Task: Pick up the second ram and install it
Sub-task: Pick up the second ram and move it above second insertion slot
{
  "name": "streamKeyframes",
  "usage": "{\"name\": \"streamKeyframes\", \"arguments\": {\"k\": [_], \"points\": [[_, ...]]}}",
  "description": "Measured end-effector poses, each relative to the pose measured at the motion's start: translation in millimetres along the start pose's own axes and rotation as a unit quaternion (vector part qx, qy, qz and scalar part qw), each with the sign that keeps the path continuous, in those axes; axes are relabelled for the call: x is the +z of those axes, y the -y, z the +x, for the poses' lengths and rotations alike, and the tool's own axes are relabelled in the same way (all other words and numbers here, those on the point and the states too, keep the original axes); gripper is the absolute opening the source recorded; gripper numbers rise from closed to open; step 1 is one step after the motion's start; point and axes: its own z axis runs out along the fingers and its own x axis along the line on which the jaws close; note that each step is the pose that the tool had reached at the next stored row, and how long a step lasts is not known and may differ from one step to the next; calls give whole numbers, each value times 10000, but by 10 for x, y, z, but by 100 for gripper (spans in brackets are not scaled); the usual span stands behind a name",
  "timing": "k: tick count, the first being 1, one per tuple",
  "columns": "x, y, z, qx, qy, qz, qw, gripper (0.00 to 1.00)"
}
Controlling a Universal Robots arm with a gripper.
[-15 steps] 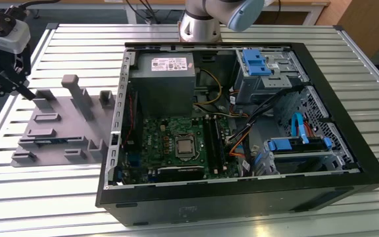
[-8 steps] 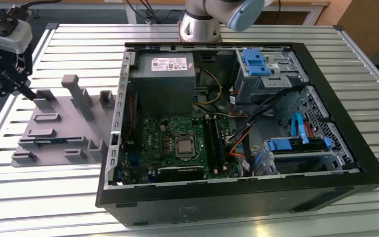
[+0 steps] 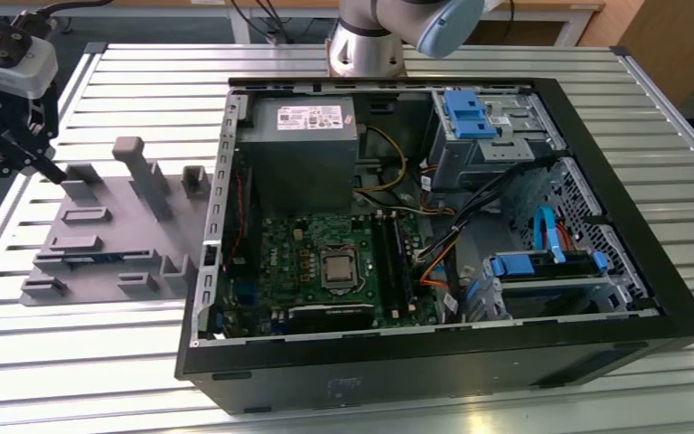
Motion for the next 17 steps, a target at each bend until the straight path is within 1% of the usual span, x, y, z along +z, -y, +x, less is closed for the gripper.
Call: {"name": "streamKeyframes", "arguments": {"k": [8, 9, 17], "points": [[1, -2, 1, 0, 0, 0, 10000, 11], [1, -2, 2, 0, 0, 0, 10000, 17], [2, -4, 3, 0, 0, 0, 10000, 17]]}}
